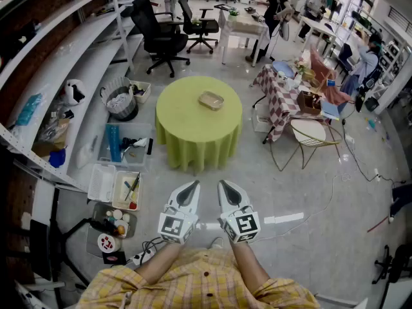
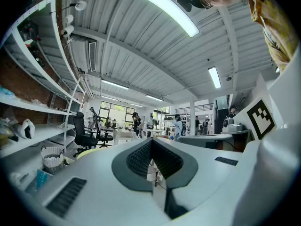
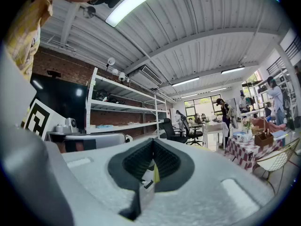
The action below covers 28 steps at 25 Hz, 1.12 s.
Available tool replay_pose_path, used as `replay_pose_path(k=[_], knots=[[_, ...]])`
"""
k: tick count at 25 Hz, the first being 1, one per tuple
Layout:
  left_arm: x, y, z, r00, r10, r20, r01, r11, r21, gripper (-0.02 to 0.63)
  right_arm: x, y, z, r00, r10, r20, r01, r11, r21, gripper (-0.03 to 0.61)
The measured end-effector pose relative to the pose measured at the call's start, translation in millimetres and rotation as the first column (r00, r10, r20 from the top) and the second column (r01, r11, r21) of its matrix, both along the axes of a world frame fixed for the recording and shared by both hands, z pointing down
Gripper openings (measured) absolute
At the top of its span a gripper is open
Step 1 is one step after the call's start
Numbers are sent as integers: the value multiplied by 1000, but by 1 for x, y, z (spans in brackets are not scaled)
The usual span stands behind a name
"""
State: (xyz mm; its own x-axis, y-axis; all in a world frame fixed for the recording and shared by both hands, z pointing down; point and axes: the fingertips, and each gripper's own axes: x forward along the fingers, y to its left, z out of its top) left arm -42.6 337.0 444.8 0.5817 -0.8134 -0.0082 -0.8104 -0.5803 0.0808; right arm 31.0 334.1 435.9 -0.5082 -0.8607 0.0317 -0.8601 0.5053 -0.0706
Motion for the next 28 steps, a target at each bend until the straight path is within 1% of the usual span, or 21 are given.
replay_pose_path(k=[3, 13, 17, 22, 28], knots=[[5, 1, -1, 1000, 7, 5, -7, 1000, -1, 5, 2, 0, 0, 1000, -2, 0, 2, 1000, -4, -2], [19, 6, 2, 1000, -5, 21, 5, 1000, -3, 5, 11, 4, -1, 999, -35, 1, 35, 999, 6, -2], [26, 7, 5, 1000, -18, 11, 18, 1000, -16, 5, 16, 8, -4, 998, -69, 15, 68, 997, 20, -2], [42, 6, 5, 1000, -28, -1, 28, 999, -27, 5, 29, 9, -6, 996, -87, -15, 88, 996, 29, -2], [71, 6, 17, 999, -49, 7, 49, 998, -37, 5, 60, 8, 4, 995, -95, 4, 95, 995, 20, -2]])
